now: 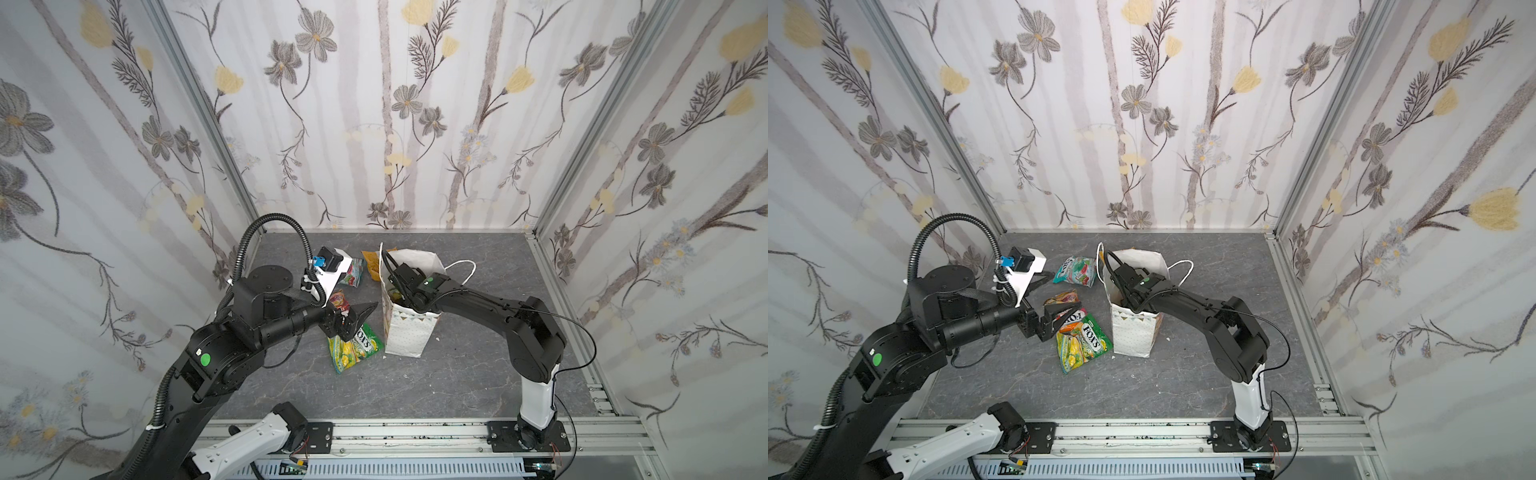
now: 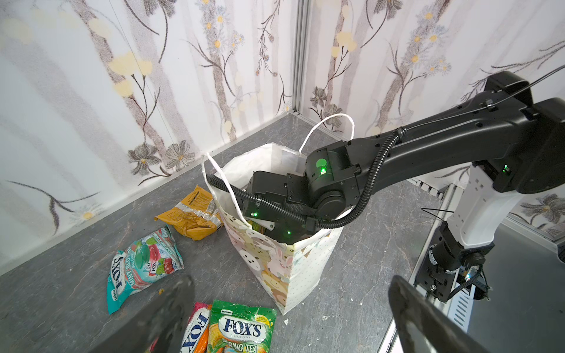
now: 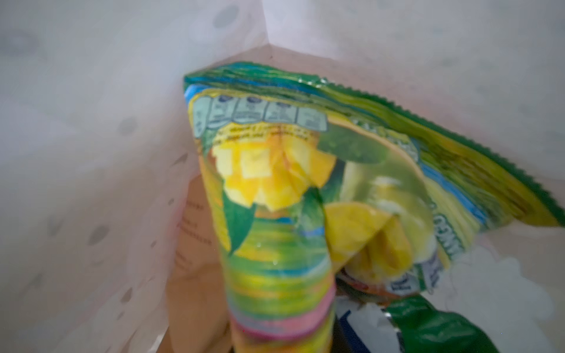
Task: Take the snacks out of the paper bag
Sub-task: Pick up the snack from the paper bag.
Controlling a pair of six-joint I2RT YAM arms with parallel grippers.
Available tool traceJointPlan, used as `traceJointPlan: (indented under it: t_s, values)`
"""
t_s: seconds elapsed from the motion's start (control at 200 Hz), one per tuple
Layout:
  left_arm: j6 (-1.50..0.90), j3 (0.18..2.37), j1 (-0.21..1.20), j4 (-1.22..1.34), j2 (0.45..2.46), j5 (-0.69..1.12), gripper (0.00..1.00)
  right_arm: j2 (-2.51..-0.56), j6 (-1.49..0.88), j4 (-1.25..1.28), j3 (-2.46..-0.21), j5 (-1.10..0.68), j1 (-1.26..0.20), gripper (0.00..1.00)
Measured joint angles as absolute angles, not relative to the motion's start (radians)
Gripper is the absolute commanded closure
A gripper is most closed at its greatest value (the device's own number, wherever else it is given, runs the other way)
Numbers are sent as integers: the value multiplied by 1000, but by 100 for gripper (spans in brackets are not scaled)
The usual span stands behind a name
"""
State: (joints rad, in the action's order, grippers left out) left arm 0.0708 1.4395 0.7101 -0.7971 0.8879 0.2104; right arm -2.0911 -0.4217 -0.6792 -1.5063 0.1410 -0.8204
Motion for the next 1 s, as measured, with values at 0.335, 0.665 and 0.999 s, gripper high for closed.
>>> traceJointPlan:
  t_s: [0.335, 0.665, 0.999]
  values:
    - [71, 1434, 710, -797, 888, 210, 0, -2047, -426, -718, -1533, 141, -821, 95]
    - [70, 1432, 710, -797, 887, 210, 0, -2011, -426, -730, -1576, 148, -821, 96]
    - [70, 1429, 710, -797, 887, 203, 0, -1975, -426, -759, -1614, 156, -821, 96]
